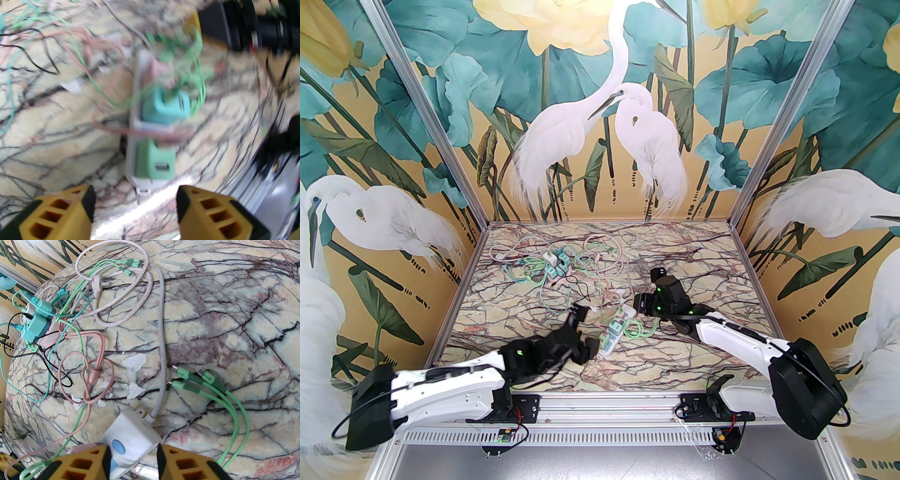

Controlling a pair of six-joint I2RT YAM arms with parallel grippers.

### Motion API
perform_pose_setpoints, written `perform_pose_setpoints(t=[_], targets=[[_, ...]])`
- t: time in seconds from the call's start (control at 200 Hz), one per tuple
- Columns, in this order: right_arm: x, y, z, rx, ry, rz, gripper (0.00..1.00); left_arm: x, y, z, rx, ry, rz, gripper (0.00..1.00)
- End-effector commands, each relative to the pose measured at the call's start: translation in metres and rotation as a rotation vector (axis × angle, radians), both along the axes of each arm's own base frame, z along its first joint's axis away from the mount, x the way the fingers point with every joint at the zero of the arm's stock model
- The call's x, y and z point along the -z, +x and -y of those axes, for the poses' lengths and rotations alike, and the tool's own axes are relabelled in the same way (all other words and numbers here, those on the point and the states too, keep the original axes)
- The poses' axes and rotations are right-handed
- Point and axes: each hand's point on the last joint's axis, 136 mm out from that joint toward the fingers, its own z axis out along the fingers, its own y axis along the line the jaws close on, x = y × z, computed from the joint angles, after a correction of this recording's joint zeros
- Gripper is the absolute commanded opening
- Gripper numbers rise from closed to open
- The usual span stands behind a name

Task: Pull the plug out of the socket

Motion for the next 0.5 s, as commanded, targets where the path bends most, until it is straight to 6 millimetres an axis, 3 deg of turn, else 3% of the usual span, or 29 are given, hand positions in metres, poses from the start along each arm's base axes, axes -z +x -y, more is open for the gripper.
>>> perform_pose_setpoints(t=[0.0, 0.285, 0.495], targets=[[-0.009, 0.004, 0.0, 0.026, 0.001, 0.015, 0.41, 0.005, -0.001, 0.007, 0.035, 0.06, 0.042, 0.6], [-0.014, 0.001, 0.003, 0.025, -0.002, 0.027, 0.41, 0.023, 0.005, 0.029, 0.066, 0.119, 0.044, 0.58], [-0.017, -0.004, 0.006, 0.024, 0.001, 0.032, 0.41, 0.025, 0.014, 0.046, 0.073, 0.119, 0.073, 0.47]])
